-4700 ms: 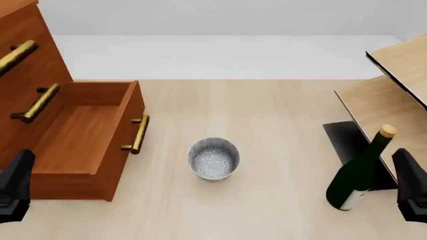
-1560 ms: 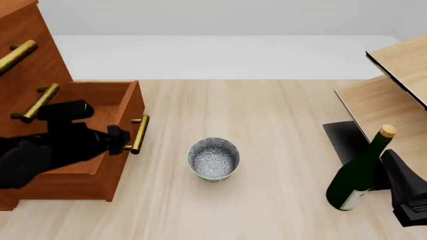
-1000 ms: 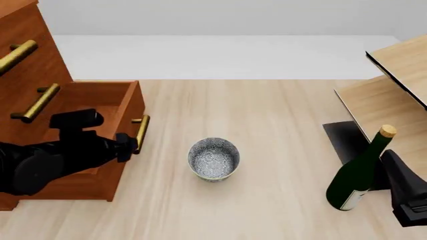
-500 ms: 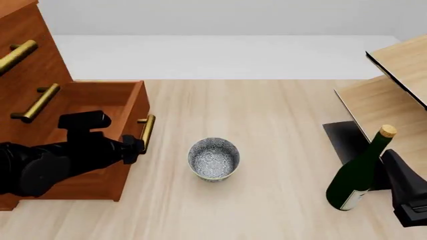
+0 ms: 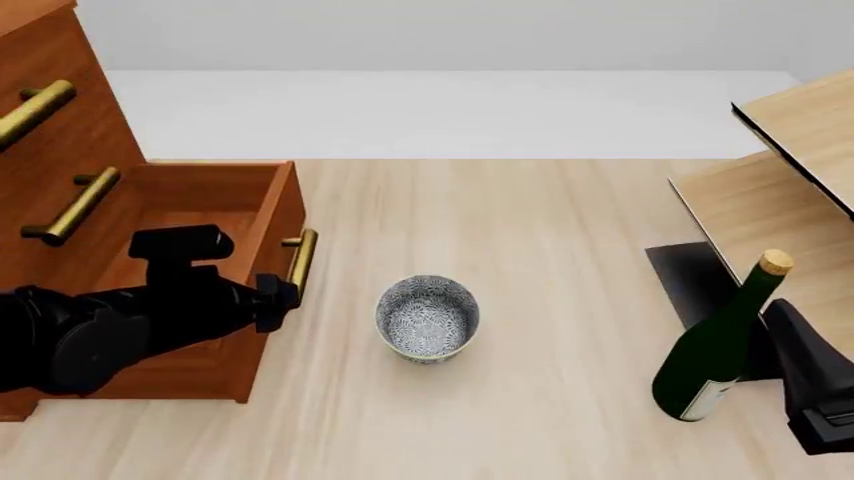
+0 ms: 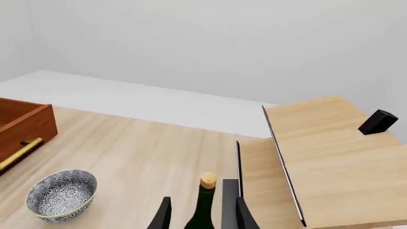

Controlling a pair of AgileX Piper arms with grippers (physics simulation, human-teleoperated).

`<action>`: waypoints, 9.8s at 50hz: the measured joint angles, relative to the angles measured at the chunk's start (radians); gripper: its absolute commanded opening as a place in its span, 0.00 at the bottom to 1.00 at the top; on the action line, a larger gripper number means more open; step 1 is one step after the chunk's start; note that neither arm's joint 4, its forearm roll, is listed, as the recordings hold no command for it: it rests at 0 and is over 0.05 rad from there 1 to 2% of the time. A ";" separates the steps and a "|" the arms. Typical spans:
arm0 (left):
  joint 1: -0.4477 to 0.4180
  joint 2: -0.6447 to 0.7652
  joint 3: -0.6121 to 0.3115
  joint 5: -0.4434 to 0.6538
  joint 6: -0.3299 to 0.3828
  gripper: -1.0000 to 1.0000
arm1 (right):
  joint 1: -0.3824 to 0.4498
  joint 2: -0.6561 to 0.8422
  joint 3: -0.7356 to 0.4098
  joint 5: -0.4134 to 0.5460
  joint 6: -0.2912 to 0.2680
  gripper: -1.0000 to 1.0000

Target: Put the wine bottle in the bottom drawer of the cabinet.

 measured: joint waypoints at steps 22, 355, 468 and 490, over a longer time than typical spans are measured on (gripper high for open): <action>-0.007 -0.017 -0.008 0.044 0.049 1.00 | 0.001 -0.005 -0.001 0.007 0.002 1.00; -0.835 0.500 -0.749 -0.207 0.420 1.00 | -0.136 -0.023 -0.523 0.534 0.052 1.00; -0.829 0.797 -1.064 -0.225 0.389 0.00 | -0.128 -0.023 -0.496 0.547 0.043 1.00; -0.844 0.729 -1.004 -0.227 0.397 0.00 | -0.124 -0.023 -0.486 0.540 0.045 1.00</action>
